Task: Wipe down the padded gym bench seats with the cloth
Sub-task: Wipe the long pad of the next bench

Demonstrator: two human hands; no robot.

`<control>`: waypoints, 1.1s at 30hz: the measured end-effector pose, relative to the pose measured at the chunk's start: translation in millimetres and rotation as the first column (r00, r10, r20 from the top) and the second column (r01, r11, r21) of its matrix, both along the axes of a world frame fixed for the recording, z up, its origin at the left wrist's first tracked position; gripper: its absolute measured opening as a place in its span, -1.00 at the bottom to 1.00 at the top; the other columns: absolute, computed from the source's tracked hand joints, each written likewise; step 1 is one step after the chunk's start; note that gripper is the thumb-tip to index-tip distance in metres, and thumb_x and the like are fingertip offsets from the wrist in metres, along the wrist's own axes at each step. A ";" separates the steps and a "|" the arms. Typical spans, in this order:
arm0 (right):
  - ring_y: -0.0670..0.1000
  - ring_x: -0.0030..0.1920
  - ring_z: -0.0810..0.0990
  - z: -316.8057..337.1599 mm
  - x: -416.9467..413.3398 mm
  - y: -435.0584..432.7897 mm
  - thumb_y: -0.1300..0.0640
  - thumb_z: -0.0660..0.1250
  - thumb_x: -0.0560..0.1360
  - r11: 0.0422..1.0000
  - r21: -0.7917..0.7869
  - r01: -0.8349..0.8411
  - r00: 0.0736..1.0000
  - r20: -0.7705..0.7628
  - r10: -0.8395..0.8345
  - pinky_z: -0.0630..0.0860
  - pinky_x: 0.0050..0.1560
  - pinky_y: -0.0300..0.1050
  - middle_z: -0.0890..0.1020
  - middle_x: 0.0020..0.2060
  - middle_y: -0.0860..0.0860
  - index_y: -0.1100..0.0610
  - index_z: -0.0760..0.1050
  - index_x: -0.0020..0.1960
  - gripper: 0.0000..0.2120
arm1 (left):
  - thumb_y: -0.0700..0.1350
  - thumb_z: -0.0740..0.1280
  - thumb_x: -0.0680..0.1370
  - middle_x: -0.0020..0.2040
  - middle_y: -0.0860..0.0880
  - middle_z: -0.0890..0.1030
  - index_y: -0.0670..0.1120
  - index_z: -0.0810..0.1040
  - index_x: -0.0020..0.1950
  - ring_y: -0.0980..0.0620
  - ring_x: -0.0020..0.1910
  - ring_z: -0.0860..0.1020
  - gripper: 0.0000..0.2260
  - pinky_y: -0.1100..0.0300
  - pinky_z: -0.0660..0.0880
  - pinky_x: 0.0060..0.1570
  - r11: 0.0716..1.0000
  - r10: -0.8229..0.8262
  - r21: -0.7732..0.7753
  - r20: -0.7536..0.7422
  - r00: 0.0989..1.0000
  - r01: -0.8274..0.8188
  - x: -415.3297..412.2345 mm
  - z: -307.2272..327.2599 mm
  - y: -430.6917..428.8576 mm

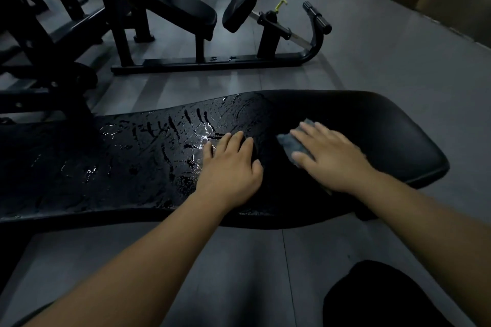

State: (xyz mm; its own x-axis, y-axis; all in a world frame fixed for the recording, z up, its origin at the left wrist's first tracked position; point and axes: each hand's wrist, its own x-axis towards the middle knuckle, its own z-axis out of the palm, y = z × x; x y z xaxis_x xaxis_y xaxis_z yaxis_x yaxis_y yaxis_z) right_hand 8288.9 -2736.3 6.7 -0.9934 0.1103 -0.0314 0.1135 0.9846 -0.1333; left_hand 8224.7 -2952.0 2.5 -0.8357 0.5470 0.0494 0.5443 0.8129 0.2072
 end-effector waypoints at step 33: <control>-0.04 0.61 -0.01 -0.8 -59.8 42.2 -0.21 0.01 0.65 0.997 -0.008 -0.074 0.996 -0.054 0.074 -0.01 0.56 -0.02 0.06 0.62 -0.09 -0.11 0.06 0.62 -0.43 | 0.07 0.03 0.64 0.62 0.11 0.08 0.03 0.13 0.59 0.09 0.60 -0.01 -0.50 -0.18 -0.07 0.53 0.996 -0.084 0.004 -0.023 0.996 0.084 -46.8 -2.7 51.9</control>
